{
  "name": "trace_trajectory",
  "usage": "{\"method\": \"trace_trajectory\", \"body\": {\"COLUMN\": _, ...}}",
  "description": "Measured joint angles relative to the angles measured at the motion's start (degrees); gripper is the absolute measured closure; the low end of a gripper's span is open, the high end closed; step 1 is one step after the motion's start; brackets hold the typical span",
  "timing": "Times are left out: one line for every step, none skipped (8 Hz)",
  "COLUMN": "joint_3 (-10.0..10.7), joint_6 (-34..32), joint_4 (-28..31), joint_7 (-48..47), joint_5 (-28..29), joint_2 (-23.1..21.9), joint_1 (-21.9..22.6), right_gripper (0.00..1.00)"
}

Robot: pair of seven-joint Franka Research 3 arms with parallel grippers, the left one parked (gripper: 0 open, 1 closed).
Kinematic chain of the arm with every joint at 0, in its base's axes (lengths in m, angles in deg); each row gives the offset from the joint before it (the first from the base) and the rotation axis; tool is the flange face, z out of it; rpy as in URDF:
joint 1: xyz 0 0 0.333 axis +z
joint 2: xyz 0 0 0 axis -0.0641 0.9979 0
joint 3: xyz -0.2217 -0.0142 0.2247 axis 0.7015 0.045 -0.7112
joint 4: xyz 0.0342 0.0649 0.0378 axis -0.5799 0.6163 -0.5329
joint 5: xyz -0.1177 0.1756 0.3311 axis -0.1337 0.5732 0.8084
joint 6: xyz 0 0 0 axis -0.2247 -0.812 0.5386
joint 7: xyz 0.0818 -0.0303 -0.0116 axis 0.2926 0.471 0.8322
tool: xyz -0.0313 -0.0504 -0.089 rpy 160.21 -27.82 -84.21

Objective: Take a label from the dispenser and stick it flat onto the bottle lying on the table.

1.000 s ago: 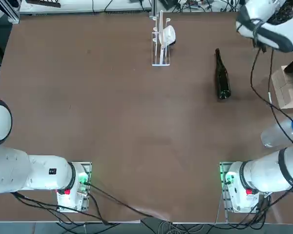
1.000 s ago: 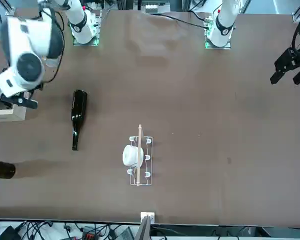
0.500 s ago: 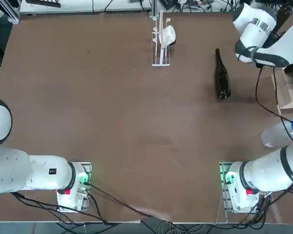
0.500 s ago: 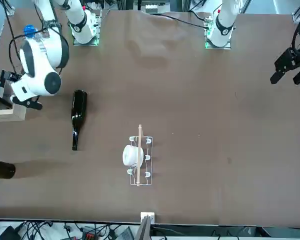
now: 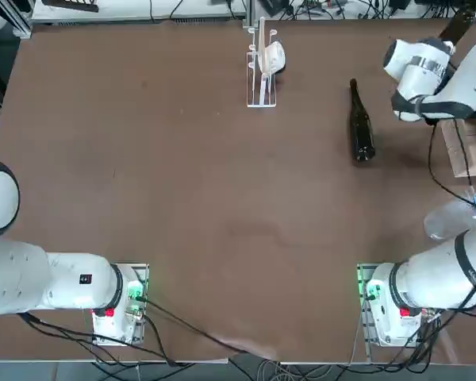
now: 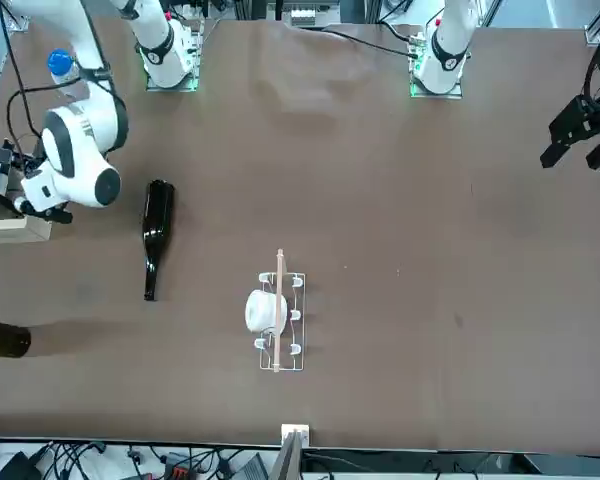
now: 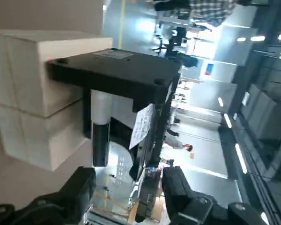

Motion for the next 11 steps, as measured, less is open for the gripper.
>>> {"method": "trace_trajectory", "body": {"joint_3": 0.01, "joint_6": 0.00, "joint_4": 0.21, "joint_7": -2.68, "joint_5": -2.22, "joint_2": 1.66, "joint_1": -0.83, "right_gripper": 0.15}}
{"method": "trace_trajectory", "body": {"joint_3": 0.02, "joint_6": -0.06, "joint_4": 0.20, "joint_7": -4.18, "joint_5": -3.84, "joint_2": 2.68, "joint_1": -1.39, "right_gripper": 0.17}}
{"method": "trace_trajectory", "body": {"joint_3": 0.02, "joint_6": -0.09, "joint_4": 0.20, "joint_7": -4.64, "joint_5": -5.37, "joint_2": 2.96, "joint_1": -1.99, "right_gripper": 0.18}}
{"method": "trace_trajectory", "body": {"joint_3": 0.03, "joint_6": -0.09, "joint_4": 0.19, "joint_7": -4.98, "joint_5": -6.50, "joint_2": 2.96, "joint_1": -2.54, "right_gripper": 0.19}}
{"method": "trace_trajectory", "body": {"joint_3": 0.03, "joint_6": -0.08, "joint_4": 0.19, "joint_7": -5.88, "joint_5": -7.37, "joint_2": 3.10, "joint_1": -2.84, "right_gripper": 0.21}}
{"method": "trace_trajectory", "body": {"joint_3": 0.03, "joint_6": -0.06, "joint_4": 0.19, "joint_7": -7.48, "joint_5": -8.55, "joint_2": 3.55, "joint_1": -2.91, "right_gripper": 0.22}}
{"method": "trace_trajectory", "body": {"joint_3": 0.02, "joint_6": -0.05, "joint_4": 0.19, "joint_7": -8.79, "joint_5": -9.59, "joint_2": 4.23, "joint_1": -2.95, "right_gripper": 0.22}}
{"method": "trace_trajectory", "body": {"joint_3": 0.02, "joint_6": -0.05, "joint_4": 0.19, "joint_7": -9.46, "joint_5": -10.23, "joint_2": 4.86, "joint_1": -2.99, "right_gripper": 0.23}}
{"method": "trace_trajectory", "body": {"joint_3": 0.03, "joint_6": -0.06, "joint_4": 0.18, "joint_7": -9.70, "joint_5": -10.81, "joint_2": 5.15, "joint_1": -3.06, "right_gripper": 0.23}}
{"method": "trace_trajectory", "body": {"joint_3": 0.07, "joint_6": -0.06, "joint_4": 0.14, "joint_7": -9.74, "joint_5": -11.20, "joint_2": 5.18, "joint_1": -3.21, "right_gripper": 0.24}}
{"method": "trace_trajectory", "body": {"joint_3": 0.24, "joint_6": -0.08, "joint_4": 0.12, "joint_7": -9.77, "joint_5": -11.93, "joint_2": 5.18, "joint_1": -3.30, "right_gripper": 0.25}}
